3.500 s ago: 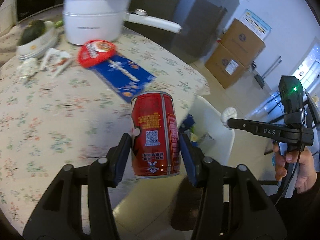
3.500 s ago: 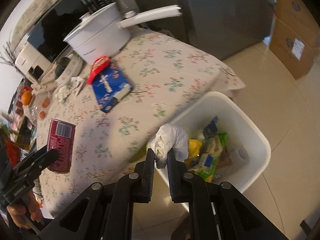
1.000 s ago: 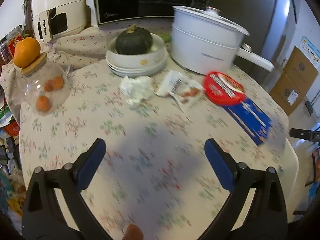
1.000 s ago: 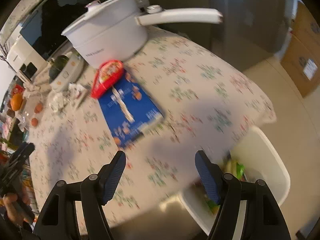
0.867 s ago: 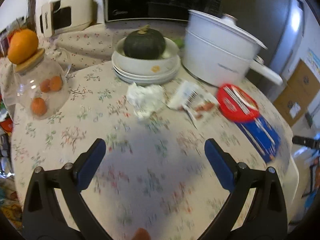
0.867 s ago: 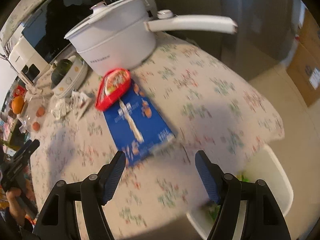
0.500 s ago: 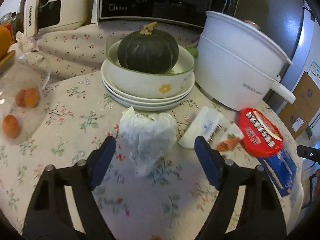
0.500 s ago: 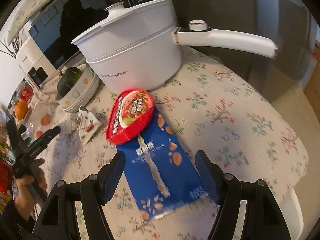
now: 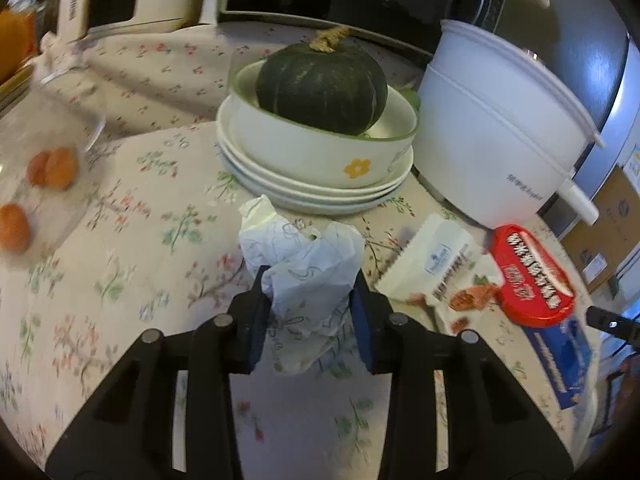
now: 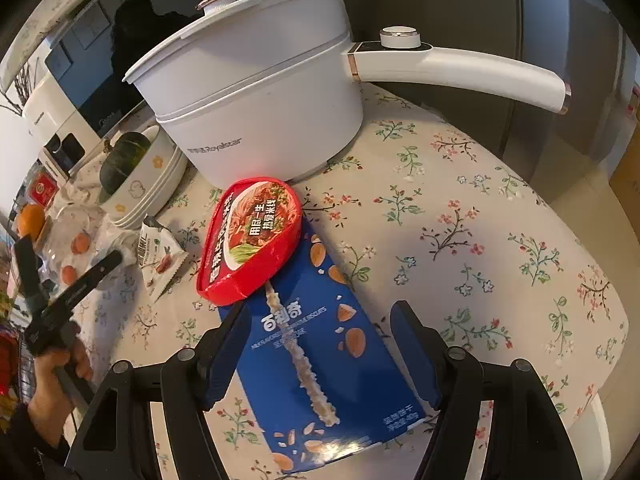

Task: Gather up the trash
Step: 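Grasp the crumpled white plastic bag with the left tool while the right tool grasps the red round lid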

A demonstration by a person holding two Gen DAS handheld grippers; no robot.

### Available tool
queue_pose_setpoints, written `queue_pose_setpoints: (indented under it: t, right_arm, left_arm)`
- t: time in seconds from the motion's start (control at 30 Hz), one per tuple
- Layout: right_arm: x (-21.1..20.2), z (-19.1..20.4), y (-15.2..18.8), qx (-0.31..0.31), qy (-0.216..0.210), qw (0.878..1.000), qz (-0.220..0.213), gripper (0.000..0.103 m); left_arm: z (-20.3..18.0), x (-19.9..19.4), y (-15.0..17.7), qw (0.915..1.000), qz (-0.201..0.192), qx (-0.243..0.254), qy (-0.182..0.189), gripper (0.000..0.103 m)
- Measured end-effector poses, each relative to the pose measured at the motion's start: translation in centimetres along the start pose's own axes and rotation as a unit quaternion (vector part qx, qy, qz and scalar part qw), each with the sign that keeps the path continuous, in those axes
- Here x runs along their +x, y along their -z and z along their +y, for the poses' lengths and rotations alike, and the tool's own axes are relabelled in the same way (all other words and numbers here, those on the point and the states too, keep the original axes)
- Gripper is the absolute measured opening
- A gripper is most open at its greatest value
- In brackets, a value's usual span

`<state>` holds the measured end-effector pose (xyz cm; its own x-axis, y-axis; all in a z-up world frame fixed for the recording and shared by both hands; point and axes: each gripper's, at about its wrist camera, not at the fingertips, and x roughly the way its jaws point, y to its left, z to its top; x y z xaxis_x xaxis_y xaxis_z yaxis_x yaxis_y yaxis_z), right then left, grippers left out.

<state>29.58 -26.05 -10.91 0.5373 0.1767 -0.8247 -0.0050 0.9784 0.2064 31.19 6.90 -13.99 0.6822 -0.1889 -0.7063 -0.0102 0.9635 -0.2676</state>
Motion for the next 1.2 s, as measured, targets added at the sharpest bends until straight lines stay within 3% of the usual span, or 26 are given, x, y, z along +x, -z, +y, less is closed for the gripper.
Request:
queue_pose_setpoints:
  t: [0.17, 0.3, 0.5, 0.6, 0.67, 0.73, 0.77, 0.9, 1.2]
  right_arm:
    - [0.2, 0.8, 0.1, 0.026, -0.035, 0.999, -0.017, 0.073]
    - [1.5, 1.7, 0.2, 0.046, -0.052, 0.997, -0.018, 0.072]
    - [2.6, 2.8, 0.1, 0.063, -0.061, 0.995, -0.039, 0.062]
    - [3.2, 3.1, -0.2, 0.080, -0.065, 0.994, -0.043, 0.051]
    - [3.5, 3.3, -0.4, 0.091, -0.063, 0.993, -0.043, 0.036]
    - [3.6, 3.5, -0.4, 0.105, -0.068, 0.991, -0.045, 0.031]
    - [3.4, 3.6, -0.3, 0.109, -0.076, 0.990, -0.048, 0.025]
    - [1.7, 4.8, 0.0, 0.093, -0.093, 0.990, -0.058, 0.017]
    - [-4.9, 6.4, 1.3, 0.055, -0.103, 0.991, -0.071, 0.016]
  left_arm:
    - [0.3, -3.7, 1.5, 0.9997, 0.001, -0.024, 0.010, 0.037]
    - [-0.3, -6.3, 2.9, 0.9999, 0.008, 0.012, 0.006, 0.037]
    - [0.5, -9.1, 4.5, 0.9988, 0.017, 0.044, -0.006, 0.037]
    - [1.4, -9.7, 5.2, 0.9986, 0.024, 0.045, -0.010, 0.037]
    - [1.7, -9.9, 5.5, 0.9984, 0.029, 0.047, -0.014, 0.037]
    - [1.8, -9.9, 5.7, 0.9981, 0.034, 0.048, -0.018, 0.037]
    - [1.9, -10.0, 5.8, 0.9981, 0.034, 0.048, -0.020, 0.037]
    - [1.5, -11.0, 6.2, 0.9979, 0.034, 0.051, -0.021, 0.037]
    - [-1.1, -15.9, 6.9, 0.9976, 0.016, 0.067, -0.010, 0.037]
